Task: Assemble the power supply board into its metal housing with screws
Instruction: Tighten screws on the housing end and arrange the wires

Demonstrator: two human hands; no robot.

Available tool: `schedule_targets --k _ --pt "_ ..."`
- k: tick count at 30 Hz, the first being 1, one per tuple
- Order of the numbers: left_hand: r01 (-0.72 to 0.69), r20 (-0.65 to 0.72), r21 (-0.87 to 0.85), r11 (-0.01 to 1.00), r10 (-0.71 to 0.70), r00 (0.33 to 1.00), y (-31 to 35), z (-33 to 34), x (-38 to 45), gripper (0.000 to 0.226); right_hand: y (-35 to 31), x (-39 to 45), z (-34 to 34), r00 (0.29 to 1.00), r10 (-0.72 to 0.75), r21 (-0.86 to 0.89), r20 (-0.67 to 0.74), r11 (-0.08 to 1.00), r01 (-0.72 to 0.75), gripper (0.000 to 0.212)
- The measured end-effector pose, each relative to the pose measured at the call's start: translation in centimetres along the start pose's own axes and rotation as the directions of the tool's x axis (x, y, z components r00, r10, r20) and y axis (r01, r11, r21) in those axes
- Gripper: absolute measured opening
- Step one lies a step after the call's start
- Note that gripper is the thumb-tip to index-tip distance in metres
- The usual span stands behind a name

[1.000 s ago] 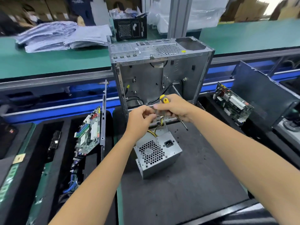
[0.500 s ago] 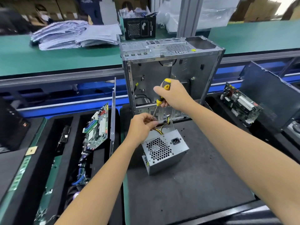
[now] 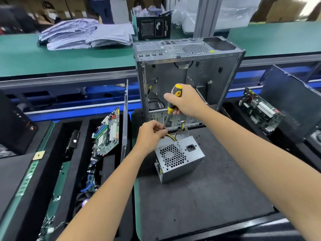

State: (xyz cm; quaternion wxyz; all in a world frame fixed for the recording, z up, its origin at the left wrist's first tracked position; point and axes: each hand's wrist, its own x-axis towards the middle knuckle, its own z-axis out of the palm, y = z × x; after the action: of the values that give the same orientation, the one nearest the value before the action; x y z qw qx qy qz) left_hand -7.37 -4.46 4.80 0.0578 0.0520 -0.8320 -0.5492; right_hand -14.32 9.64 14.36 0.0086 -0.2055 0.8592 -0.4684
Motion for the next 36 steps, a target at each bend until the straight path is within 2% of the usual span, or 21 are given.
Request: schedule_targets --k 9,13,17,28,32,35,36 --pt "-0.01 0.024 0.061 0.998 0.008 1.0 -0.1 -0.4 -0.8 0.009 -0.3 -0.4 0.1 0.998 -0.021 0.009 0.052 1.0 0.02 0.031" --pt "-0.042 0.017 0.115 0.992 0.041 0.999 -0.1 -0.3 -1.2 0.007 -0.8 -0.6 0.1 0.993 -0.089 -0.033 0.076 0.995 0.091 0.028" --pt "-0.04 0.025 0.151 0.988 0.037 0.999 -0.2 0.0 -1.4 0.018 -1.3 -1.0 0.6 0.987 -0.131 -0.09 0.095 0.986 0.139 0.027" --pt "-0.098 0.08 0.088 0.991 0.091 0.993 -0.5 -0.4 -1.4 0.008 -1.1 -1.1 0.1 0.989 -0.109 -0.062 0.095 0.991 0.116 0.027" --pt "-0.104 0.12 0.063 0.993 0.096 0.988 -0.8 -0.6 -1.4 0.015 -0.9 -1.1 0.3 0.987 -0.12 -0.059 0.111 0.99 0.127 0.027" --pt "-0.025 0.099 0.039 0.999 0.021 0.995 -1.1 -0.8 -1.6 0.01 -0.8 -0.9 0.3 0.986 -0.121 -0.068 0.115 0.989 0.13 0.027" --pt "0.044 0.084 0.062 0.997 -0.05 0.995 -1.2 -0.7 -1.6 0.02 -0.6 -0.8 0.2 0.986 -0.119 -0.067 0.117 0.99 0.127 0.027"
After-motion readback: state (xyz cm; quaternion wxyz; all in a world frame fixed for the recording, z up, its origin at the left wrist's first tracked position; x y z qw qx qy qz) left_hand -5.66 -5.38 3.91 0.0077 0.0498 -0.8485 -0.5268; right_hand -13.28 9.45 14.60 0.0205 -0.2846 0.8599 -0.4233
